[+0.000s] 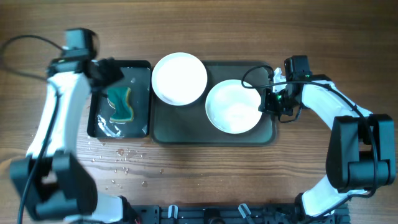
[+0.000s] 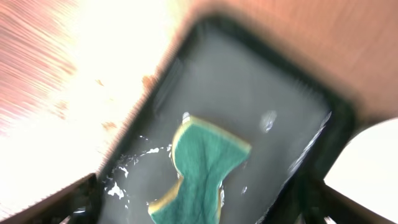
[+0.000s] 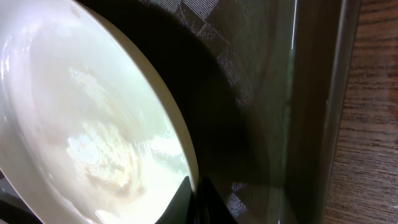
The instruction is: Clean dirty plates on tray and stack at the side
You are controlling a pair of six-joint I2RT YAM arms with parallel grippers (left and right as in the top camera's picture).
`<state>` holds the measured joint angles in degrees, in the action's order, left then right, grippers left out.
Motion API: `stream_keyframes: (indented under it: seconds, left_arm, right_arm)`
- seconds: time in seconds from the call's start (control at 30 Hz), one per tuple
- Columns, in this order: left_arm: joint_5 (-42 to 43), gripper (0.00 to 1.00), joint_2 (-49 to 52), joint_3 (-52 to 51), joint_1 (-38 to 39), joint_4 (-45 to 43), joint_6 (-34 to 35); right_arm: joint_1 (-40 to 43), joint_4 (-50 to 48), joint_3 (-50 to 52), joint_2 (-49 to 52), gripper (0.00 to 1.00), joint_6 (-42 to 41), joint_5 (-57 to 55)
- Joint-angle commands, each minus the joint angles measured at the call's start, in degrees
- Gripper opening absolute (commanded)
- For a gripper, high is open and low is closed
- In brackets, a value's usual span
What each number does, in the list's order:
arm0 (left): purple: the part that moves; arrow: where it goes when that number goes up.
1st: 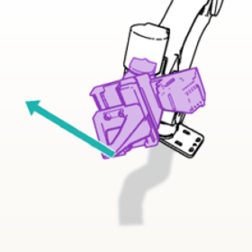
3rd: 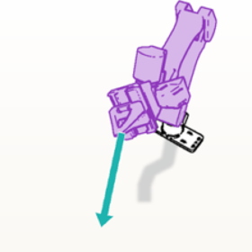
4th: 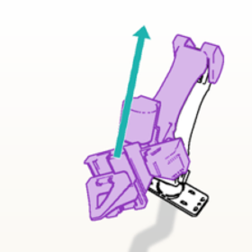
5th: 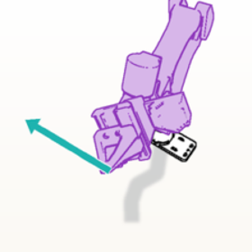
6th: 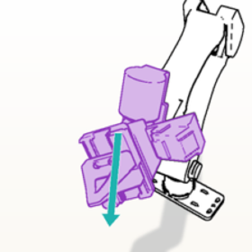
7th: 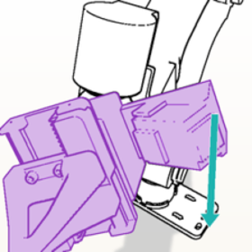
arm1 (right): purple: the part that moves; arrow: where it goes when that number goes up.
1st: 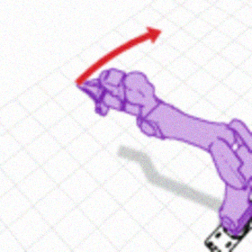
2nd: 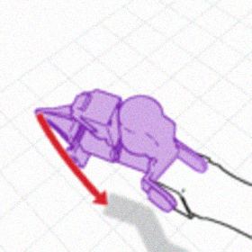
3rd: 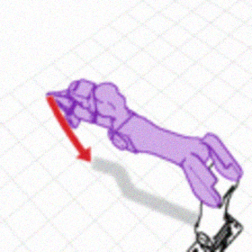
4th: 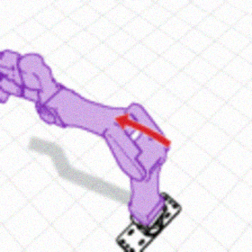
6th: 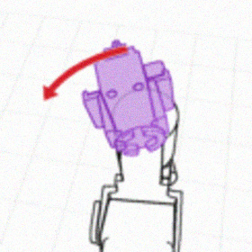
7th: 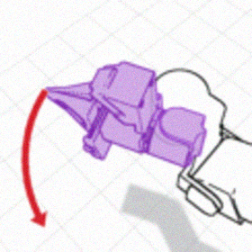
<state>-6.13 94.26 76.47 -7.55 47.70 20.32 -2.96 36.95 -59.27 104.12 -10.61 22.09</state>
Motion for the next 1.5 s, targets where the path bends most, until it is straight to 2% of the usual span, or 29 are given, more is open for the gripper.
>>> stream_keyframes:
  seconds: [0.0,0.27,0.7,0.8,0.93,1.03,1.17,1.3,1.4,1.47]
  left_arm:
    - [0.09,1.00,-4.66,1.11,-4.98,-0.50,4.63]
    - [0.09,1.00,-5.01,1.11,-11.10,-0.20,4.57]
    - [0.09,1.00,-5.01,1.11,-11.47,-0.20,4.57]
    - [0.09,1.00,-5.01,1.11,-11.47,-0.20,4.57]
    - [0.09,1.00,-5.01,1.11,-11.47,-0.17,4.57]
    - [0.09,1.00,-5.01,1.11,-11.47,-0.20,4.57]
    - [0.09,1.00,-5.01,1.11,-11.47,-0.17,4.57]
    - [0.09,1.00,-5.01,1.11,-11.47,-0.20,4.57]
    - [0.09,1.00,-5.01,1.11,-11.47,-0.20,4.57]
    - [0.09,1.00,-5.01,1.11,-11.47,-0.20,4.57]
  right_arm:
    - [-0.46,-0.35,0.13,-1.20,0.05,0.09,1.53]
    - [-0.44,-0.35,0.13,-1.20,0.06,0.04,0.33]
    - [-0.46,-2.60,0.15,-1.16,0.05,0.04,-0.52]
    - [-0.46,-3.06,0.68,-1.16,0.10,-0.09,-1.38]
    - [-0.44,-4.00,1.81,-1.16,0.25,-0.11,-1.55]
    - [-0.46,-5.07,2.58,-1.16,0.30,-0.15,-1.55]
    - [-0.46,-6.58,3.69,-1.14,0.29,-1.95,-1.75]
    - [-0.46,-8.02,4.68,-1.09,0.19,-3.34,-1.77]
    - [-0.44,-7.96,4.68,-1.09,0.17,-3.13,-1.75]
    - [-0.42,-7.69,4.66,-1.09,0.09,-2.86,-1.73]
